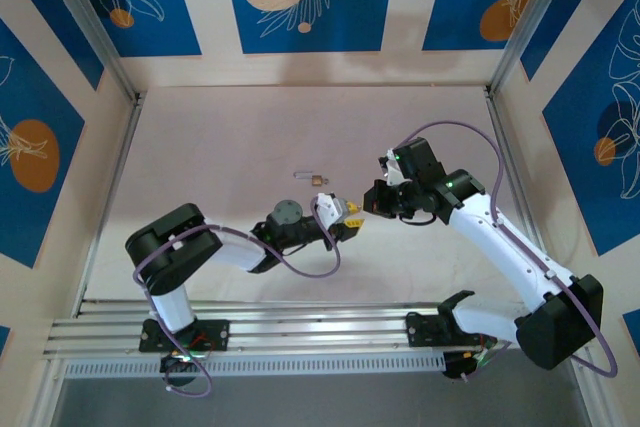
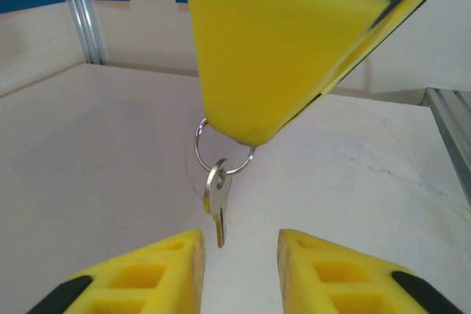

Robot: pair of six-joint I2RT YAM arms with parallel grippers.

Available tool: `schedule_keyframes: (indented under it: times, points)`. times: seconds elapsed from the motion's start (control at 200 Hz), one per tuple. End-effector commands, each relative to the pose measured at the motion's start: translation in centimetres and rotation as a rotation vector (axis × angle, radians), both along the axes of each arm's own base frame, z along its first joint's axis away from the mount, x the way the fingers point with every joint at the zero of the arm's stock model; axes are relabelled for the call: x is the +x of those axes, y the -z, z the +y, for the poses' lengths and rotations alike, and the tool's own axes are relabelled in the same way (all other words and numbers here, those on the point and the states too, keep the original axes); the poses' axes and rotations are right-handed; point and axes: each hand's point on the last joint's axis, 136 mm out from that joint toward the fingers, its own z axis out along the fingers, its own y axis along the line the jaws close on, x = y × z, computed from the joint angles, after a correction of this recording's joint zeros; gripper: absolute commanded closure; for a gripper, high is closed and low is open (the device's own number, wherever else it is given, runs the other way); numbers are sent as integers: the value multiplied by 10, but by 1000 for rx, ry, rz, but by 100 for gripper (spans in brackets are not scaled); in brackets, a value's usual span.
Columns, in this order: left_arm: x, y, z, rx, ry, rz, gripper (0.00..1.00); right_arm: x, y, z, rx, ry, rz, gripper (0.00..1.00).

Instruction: Unlock with the key

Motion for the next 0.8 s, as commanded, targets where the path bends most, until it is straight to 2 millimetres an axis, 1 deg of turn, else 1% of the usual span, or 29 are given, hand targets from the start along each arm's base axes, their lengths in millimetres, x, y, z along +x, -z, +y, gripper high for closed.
schedule_keyframes:
  times: [0.0,0.165,0.38,0.68,0.795]
  points:
    - [-3,-18,-7,-57,28,-29,73,-6,-4,4,30,-12,4,100]
    - [-1,-17,-6,-54,18,-29,81,-7,-3,4,31,-13,6,100]
    - [-1,-17,-6,-55,18,-30,89,-7,-2,4,28,-12,4,100]
    - [0,-18,-5,-56,12,-33,94,-7,0,3,26,-9,8,100]
    - [0,-19,-4,-58,4,-37,100,-7,1,3,24,-8,10,100]
